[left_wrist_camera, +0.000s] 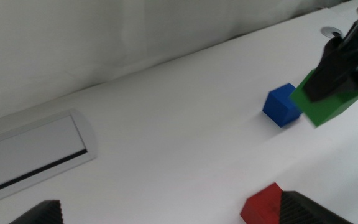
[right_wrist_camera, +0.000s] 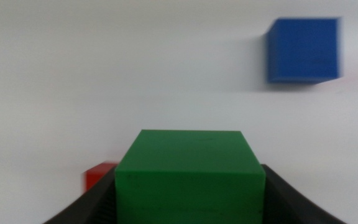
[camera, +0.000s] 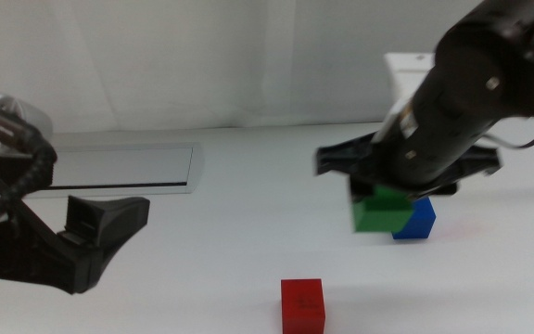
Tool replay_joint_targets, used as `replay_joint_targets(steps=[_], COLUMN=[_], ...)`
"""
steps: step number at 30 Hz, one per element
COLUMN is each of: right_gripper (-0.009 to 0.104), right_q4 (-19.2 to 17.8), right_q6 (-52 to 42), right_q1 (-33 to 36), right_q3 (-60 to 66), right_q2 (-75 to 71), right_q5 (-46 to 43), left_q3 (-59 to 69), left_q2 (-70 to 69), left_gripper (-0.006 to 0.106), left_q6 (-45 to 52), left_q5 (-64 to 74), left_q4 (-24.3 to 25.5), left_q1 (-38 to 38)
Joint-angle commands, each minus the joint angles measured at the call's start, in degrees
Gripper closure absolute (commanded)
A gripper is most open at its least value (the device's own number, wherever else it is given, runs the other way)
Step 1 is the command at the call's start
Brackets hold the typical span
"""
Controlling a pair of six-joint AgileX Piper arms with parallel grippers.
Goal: Stack red cubes first, then green, then blue cubes in a specific spot.
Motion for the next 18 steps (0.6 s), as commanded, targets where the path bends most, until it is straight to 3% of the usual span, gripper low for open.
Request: replay_joint_targets(steps=[1, 6, 18], right_gripper=[0.097, 0.097, 0.097], right_q4=[-0.07, -0.51, -0.7], right_q6=[3.53, 7.47, 12.86], right_q1=[3.01, 8.06, 11.64], right_q3=[-0.3, -0.3, -0.2], right_q2=[-0.32, 1.16, 7.74], right_q5=[-0.29, -1.4, -4.67], left_q3=[0.24, 0.24, 0.24], left_q2=[-0.23, -0.23, -0.23], left_gripper=[0.014, 0.014, 0.014], left_q6=[0.07, 0.07, 0.07], left_q5=[0.18, 0.18, -0.81], left_q4=[-0.13, -0.39, -0.39], left_q1=[-0.99, -1.51, -1.51])
